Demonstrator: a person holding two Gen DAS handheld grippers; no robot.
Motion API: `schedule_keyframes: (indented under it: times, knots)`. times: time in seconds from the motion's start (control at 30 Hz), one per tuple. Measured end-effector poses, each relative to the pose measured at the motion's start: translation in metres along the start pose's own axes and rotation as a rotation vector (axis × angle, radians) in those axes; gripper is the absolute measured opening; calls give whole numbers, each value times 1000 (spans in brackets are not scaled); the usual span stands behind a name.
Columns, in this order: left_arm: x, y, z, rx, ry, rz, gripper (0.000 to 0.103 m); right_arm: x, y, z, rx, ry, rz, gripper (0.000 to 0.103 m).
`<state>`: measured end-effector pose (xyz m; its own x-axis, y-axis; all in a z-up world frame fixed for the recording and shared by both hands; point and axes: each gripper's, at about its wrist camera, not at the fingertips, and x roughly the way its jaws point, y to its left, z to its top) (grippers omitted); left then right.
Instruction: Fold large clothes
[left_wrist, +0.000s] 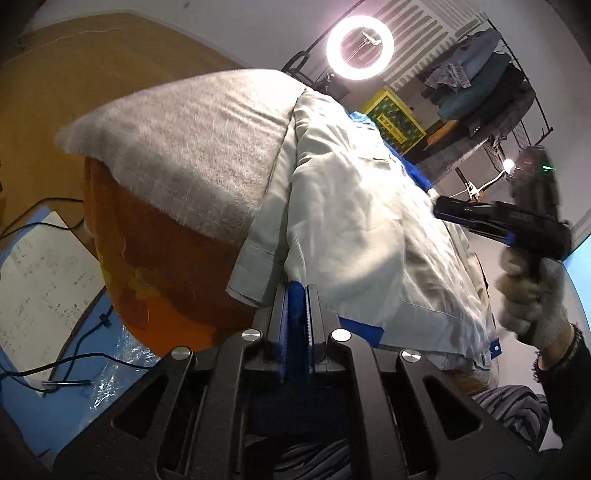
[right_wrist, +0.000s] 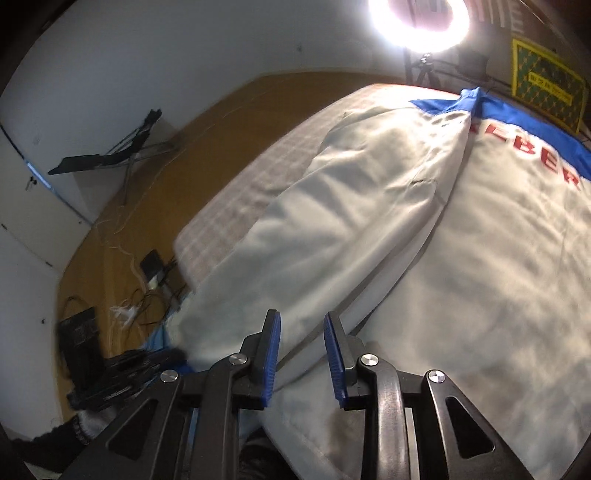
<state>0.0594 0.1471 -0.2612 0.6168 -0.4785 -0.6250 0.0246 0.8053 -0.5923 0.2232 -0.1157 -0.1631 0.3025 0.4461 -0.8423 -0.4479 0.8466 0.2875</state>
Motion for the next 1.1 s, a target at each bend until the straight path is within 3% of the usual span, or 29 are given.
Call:
schedule_keyframes:
  times: [0.13, 0.2, 0.4, 0.5, 0.63, 0.77, 0.87, 1.0, 1.1]
  knots:
    - [-12, -17, 12, 68, -23, 17, 6, 18, -8, 8, 11, 20, -24, 26]
    - [-12, -26, 26, 104, -36, 20, 14, 24, -12, 5, 32, 24, -44, 26]
    - [-27, -36, 66, 72, -117, -11, 16, 19, -24, -1, 109, -8, 0, 27]
    - [1, -46, 86, 111, -43, -22, 16, 24, -16, 9, 92, -16, 26, 27]
    - [46, -46, 106, 66, 31, -17, 16, 38, -11, 16, 100, -9, 45, 27]
    - [89, -43, 120, 83, 58, 96, 16, 47, -16, 16, 85, 14, -6, 27]
    - [114, -34, 121, 135, 73, 243, 16, 50, -30, 16, 105, 25, -33, 27]
    - [111, -34, 117, 199, 64, 278, 20, 58, -53, 12, 153, 43, -52, 27]
    - [78, -25, 118, 152, -4, 218, 20, 50, -59, 11, 187, 26, -29, 30]
